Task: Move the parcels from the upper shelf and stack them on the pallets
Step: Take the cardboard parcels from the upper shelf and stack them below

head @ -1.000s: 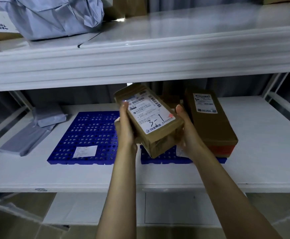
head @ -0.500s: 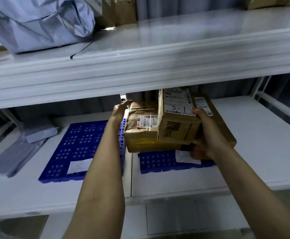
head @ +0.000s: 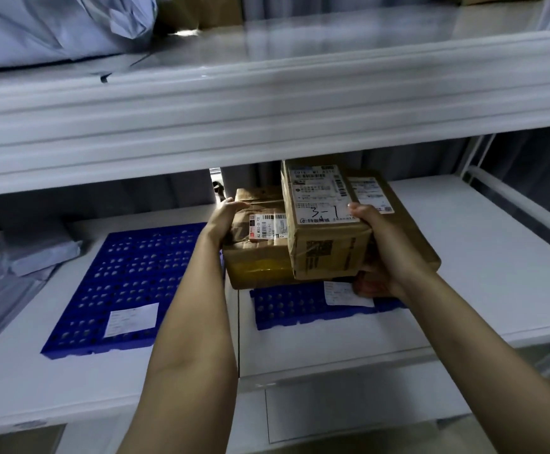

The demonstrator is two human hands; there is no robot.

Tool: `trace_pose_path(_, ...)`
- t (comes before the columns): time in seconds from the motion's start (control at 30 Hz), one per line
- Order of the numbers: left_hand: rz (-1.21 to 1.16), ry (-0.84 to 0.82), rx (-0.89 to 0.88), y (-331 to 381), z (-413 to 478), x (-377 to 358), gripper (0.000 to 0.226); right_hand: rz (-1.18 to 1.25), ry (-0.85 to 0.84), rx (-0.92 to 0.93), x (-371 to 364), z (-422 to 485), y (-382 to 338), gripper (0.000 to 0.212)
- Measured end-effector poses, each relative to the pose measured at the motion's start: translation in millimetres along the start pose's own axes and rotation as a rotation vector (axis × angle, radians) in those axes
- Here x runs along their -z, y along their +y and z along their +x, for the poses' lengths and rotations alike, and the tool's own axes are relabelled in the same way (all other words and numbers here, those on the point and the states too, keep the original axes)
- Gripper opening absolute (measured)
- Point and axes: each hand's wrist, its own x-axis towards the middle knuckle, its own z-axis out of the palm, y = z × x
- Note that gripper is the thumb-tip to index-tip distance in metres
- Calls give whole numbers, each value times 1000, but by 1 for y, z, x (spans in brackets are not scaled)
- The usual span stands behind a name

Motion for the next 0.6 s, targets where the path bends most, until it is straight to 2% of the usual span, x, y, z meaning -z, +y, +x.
trace_pose_path(0.2, 69, -38, 4, 3, -6, -2, 51, -3, -13, 6, 0, 3, 0, 21)
trace_pose_path(0.3, 183, 159, -161, 17, -8, -4, 63, -28, -13, 36, 4, 8, -10, 17)
trace_pose_path(0.37, 153, 223, -288, 29, -13, -9, 64, -65, -38, 44, 8, 14, -21, 18)
trace_pose_path(0.43, 22, 115, -273, 44, -27, -18, 42, -85, -64, 20, 13, 26, -30, 23)
trace_pose_path(0.47, -29, 44, -236, 50, -32, -22, 40, -99, -82, 2, 13, 32, -33, 30)
trace_pose_path(0.57, -53, -119, -175, 58, -35, -27, 56, -171, -156, -17, 12, 48, -41, 36)
trace_pose_path(0.6, -47, -139, -167, 59, -36, -25, 51, -171, -169, -25, 11, 52, -43, 34)
